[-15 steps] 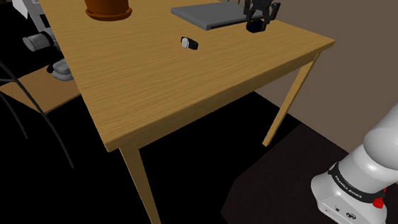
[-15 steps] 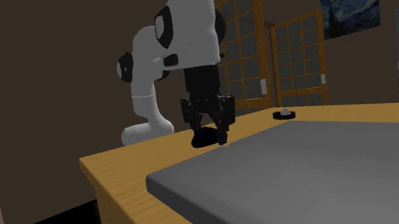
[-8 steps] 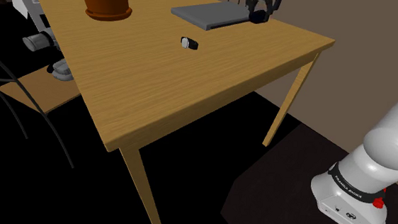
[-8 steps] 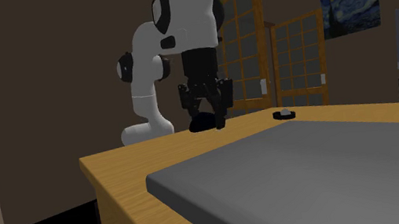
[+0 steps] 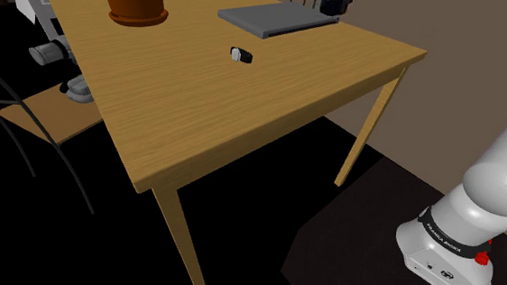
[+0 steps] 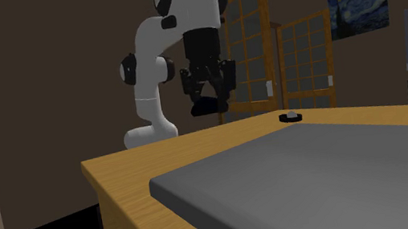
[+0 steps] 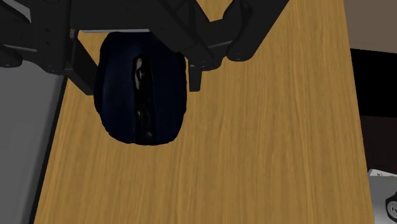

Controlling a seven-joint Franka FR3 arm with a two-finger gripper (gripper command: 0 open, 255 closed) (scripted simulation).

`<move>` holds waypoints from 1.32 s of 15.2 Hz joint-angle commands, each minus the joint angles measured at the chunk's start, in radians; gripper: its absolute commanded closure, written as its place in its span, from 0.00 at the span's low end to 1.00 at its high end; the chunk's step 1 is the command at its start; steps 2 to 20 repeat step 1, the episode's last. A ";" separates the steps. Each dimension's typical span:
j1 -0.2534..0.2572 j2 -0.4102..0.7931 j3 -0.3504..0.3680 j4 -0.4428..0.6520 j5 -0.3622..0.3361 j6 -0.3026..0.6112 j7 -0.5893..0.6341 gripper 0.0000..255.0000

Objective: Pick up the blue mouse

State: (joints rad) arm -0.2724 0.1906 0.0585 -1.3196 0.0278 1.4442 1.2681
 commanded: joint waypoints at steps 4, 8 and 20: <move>0.000 0.004 0.000 0.012 0.000 -0.009 0.000 1.00; 0.000 0.004 0.000 0.012 0.000 -0.009 0.000 1.00; 0.000 0.004 0.000 0.012 0.000 -0.009 0.000 1.00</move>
